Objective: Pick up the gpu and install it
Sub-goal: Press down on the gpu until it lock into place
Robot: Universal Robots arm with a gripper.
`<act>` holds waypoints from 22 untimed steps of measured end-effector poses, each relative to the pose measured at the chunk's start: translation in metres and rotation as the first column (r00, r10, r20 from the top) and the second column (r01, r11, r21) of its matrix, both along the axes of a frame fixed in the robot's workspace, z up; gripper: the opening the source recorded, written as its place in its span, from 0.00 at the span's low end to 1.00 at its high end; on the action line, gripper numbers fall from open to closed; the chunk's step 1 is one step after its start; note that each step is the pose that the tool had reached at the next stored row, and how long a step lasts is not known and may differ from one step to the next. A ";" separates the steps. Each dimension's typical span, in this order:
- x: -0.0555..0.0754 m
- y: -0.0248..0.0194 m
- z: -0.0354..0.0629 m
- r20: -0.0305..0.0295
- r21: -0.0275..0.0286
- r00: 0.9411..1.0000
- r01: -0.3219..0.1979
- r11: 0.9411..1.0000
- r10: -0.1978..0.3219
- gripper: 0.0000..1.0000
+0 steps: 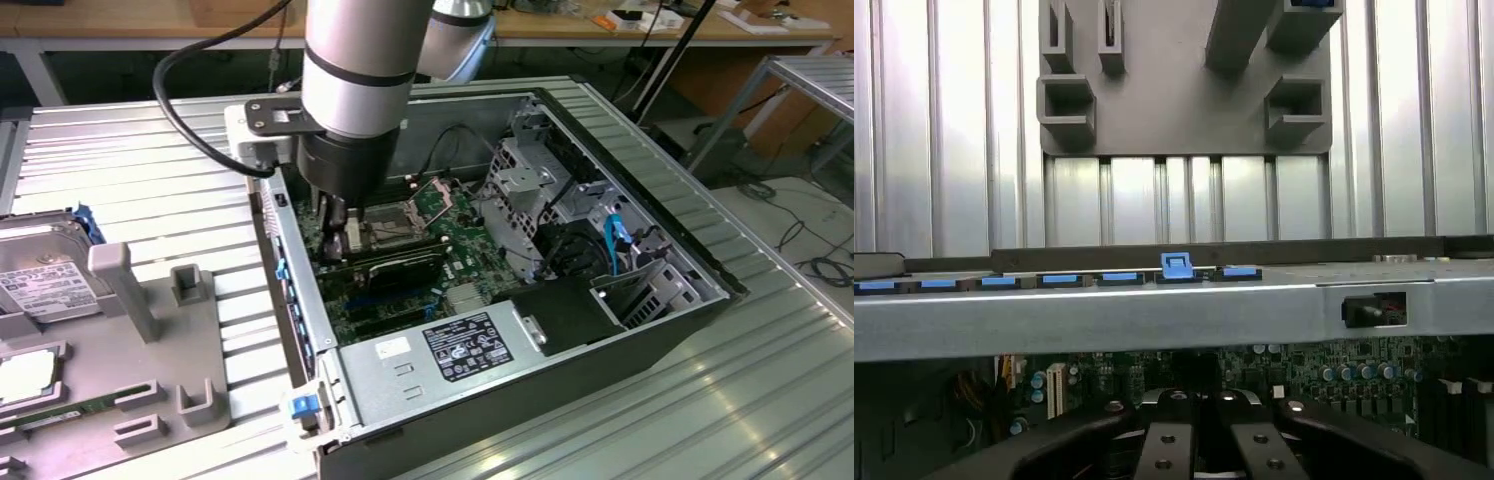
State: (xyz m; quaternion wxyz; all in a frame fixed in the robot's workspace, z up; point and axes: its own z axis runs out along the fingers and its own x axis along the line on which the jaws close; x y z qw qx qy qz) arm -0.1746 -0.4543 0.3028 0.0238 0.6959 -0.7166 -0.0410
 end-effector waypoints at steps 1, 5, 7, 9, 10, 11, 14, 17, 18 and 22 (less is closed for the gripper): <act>-0.002 0.0005 0.0027 -0.005 0.000 1.000 0.000 1.000 0.000 0.11; -0.005 0.0008 0.0087 -0.011 0.000 1.000 0.000 1.000 0.000 0.11; -0.006 0.0009 0.0127 -0.014 0.001 1.000 0.000 1.000 0.000 0.11; -0.006 0.0002 0.0127 -0.013 0.002 1.000 0.000 1.000 0.000 0.11; -0.006 -0.0005 0.0128 -0.013 0.002 1.000 0.000 1.000 0.000 0.11; -0.007 -0.0012 0.0127 -0.014 0.002 1.000 0.000 1.000 0.000 0.11; -0.008 -0.0032 0.0126 -0.013 0.002 1.000 0.000 1.000 0.000 0.11; -0.009 -0.0038 0.0127 -0.014 -0.001 1.000 0.000 1.000 0.000 0.11; -0.010 -0.0041 0.0123 -0.013 -0.001 1.000 0.000 1.000 0.000 0.11; -0.011 -0.0048 0.0117 -0.013 -0.001 1.000 0.000 1.000 0.000 0.11</act>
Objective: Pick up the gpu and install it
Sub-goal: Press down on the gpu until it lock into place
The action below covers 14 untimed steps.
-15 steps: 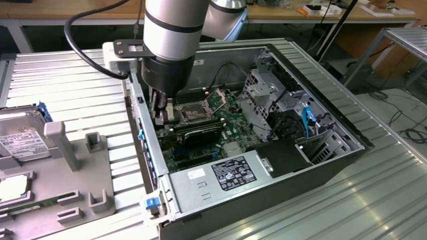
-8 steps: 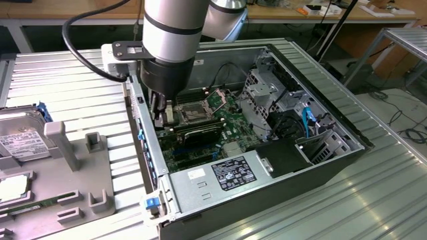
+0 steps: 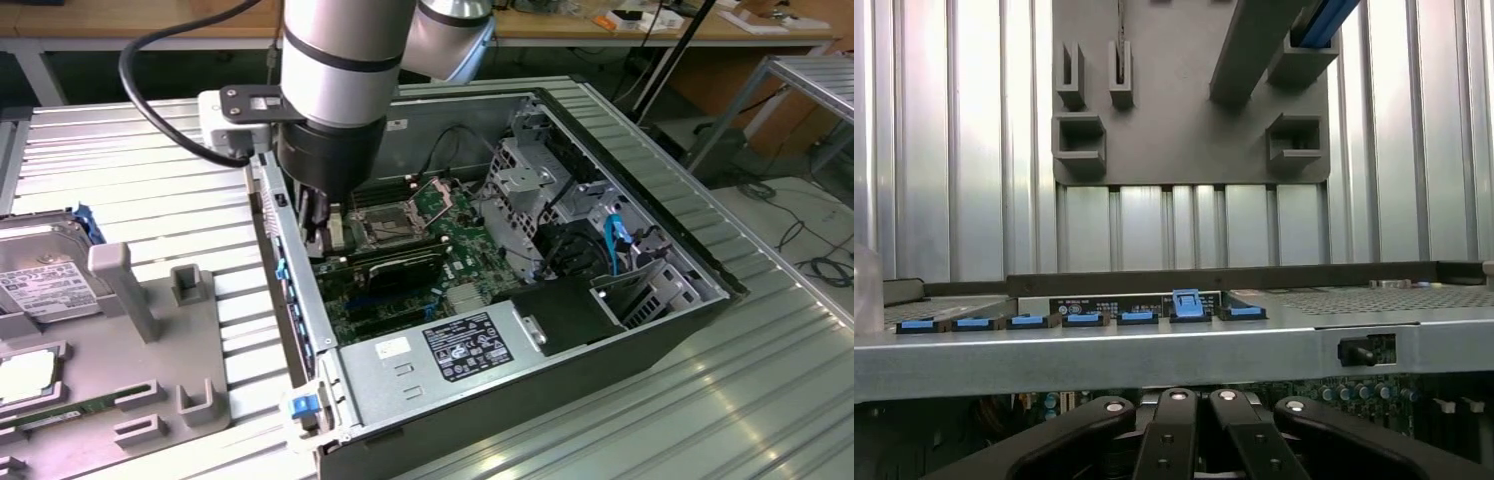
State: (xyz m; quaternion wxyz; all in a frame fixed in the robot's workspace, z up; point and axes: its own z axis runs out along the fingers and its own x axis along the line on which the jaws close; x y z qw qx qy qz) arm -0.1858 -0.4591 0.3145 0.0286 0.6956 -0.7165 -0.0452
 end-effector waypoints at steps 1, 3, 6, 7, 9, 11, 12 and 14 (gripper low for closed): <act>0.000 -0.0001 -0.0003 0.001 0.000 1.000 0.000 1.000 0.000 0.11; 0.000 -0.0006 -0.0011 0.004 0.000 1.000 0.000 1.000 0.000 0.11; 0.000 -0.0018 -0.0025 0.007 0.000 1.000 0.000 1.000 0.000 0.11; -0.001 -0.0026 -0.0035 0.007 0.000 1.000 0.000 1.000 0.000 0.11; -0.001 -0.0033 -0.0045 0.008 0.000 1.000 0.000 1.000 0.000 0.11; -0.001 -0.0035 -0.0049 0.009 0.000 1.000 0.000 1.000 0.000 0.11; -0.001 -0.0035 -0.0050 0.010 0.000 1.000 0.000 1.000 0.000 0.11; -0.001 -0.0036 -0.0052 0.010 0.000 1.000 0.000 1.000 0.000 0.11</act>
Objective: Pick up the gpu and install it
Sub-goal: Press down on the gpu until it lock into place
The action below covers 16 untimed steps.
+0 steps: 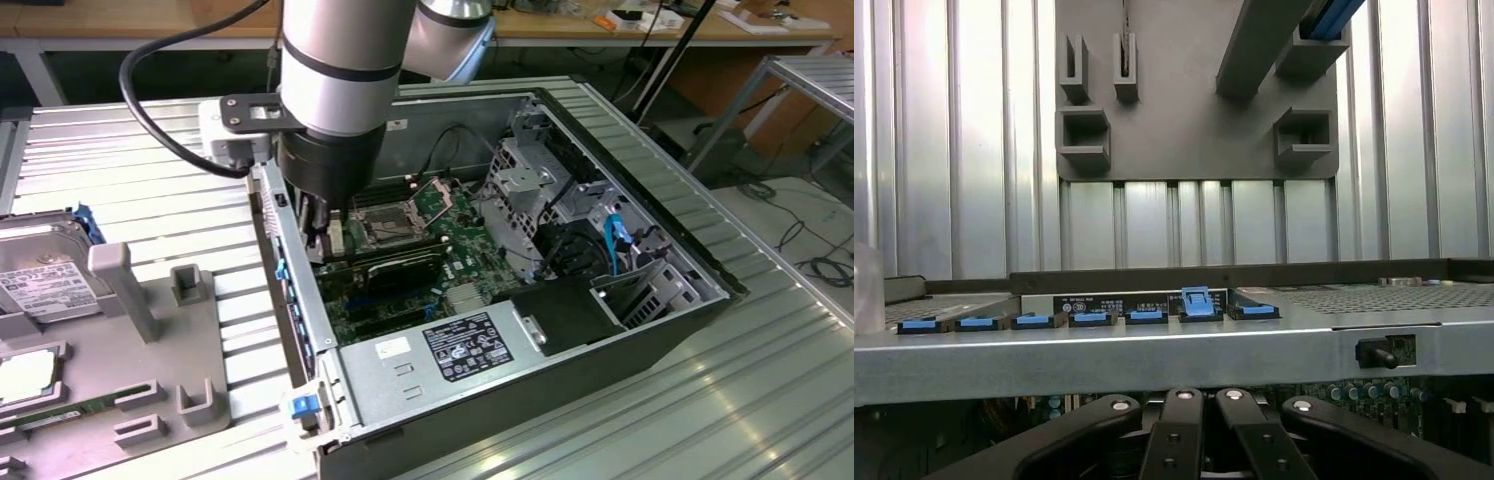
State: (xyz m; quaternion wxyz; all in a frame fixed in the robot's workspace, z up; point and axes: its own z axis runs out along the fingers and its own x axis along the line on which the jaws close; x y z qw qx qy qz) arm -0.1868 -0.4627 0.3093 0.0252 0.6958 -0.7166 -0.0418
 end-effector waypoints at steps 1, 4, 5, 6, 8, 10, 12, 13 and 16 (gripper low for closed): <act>0.000 0.0000 -0.0001 0.000 0.000 1.000 0.000 1.000 0.000 0.11; 0.000 -0.0003 -0.0011 0.004 0.000 1.000 0.000 1.000 0.000 0.11; 0.000 -0.0004 -0.0018 0.006 0.000 1.000 0.000 1.000 0.000 0.11; 0.000 -0.0006 -0.0024 0.009 0.000 1.000 0.000 1.000 0.000 0.11; 0.000 -0.0006 -0.0031 0.011 0.000 1.000 0.000 1.000 0.000 0.11; 0.000 -0.0006 -0.0033 0.011 0.000 1.000 0.000 1.000 0.000 0.11; 0.000 -0.0006 -0.0034 0.011 0.000 1.000 0.000 1.000 0.000 0.11; 0.000 -0.0006 -0.0033 0.011 0.000 1.000 0.000 1.000 0.000 0.11; 0.000 -0.0006 -0.0034 0.011 0.001 1.000 0.000 1.000 0.000 0.11</act>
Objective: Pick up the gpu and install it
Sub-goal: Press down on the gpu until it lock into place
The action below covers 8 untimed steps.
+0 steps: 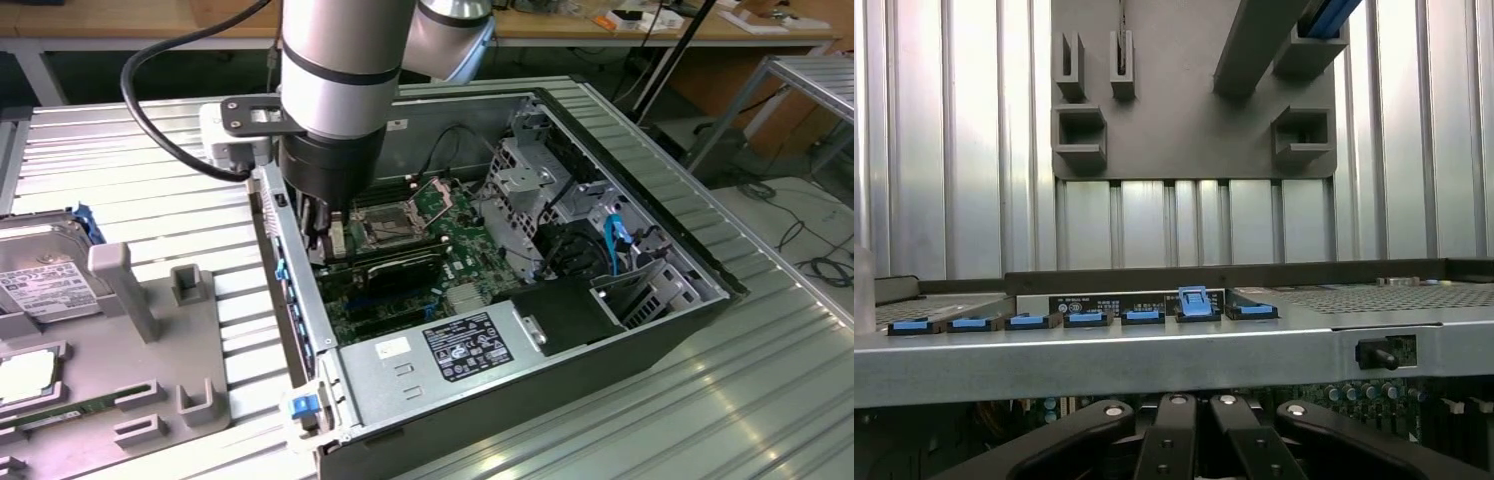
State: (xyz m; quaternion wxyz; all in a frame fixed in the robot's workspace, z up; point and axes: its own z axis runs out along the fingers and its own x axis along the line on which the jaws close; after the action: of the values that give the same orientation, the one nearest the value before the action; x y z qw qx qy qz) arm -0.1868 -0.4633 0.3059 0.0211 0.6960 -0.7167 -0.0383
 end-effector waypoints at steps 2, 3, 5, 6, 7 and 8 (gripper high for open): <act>0.000 0.0000 0.0001 -0.001 0.000 1.000 0.000 1.000 0.000 0.11; 0.000 0.0000 0.0008 -0.003 0.001 1.000 0.001 1.000 -0.001 0.11; 0.000 0.0000 0.0020 -0.008 0.001 1.000 0.002 1.000 -0.002 0.11; 0.000 0.0001 0.0028 -0.010 0.001 1.000 0.003 1.000 -0.003 0.11; 0.000 0.0000 0.0040 -0.013 0.000 1.000 0.004 1.000 -0.004 0.11; 0.000 0.0000 0.0047 -0.016 0.001 1.000 0.004 1.000 -0.004 0.11</act>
State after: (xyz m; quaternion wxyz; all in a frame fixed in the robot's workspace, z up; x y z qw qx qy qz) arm -0.1866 -0.4633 0.3106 0.0264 0.6942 -0.7179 -0.0439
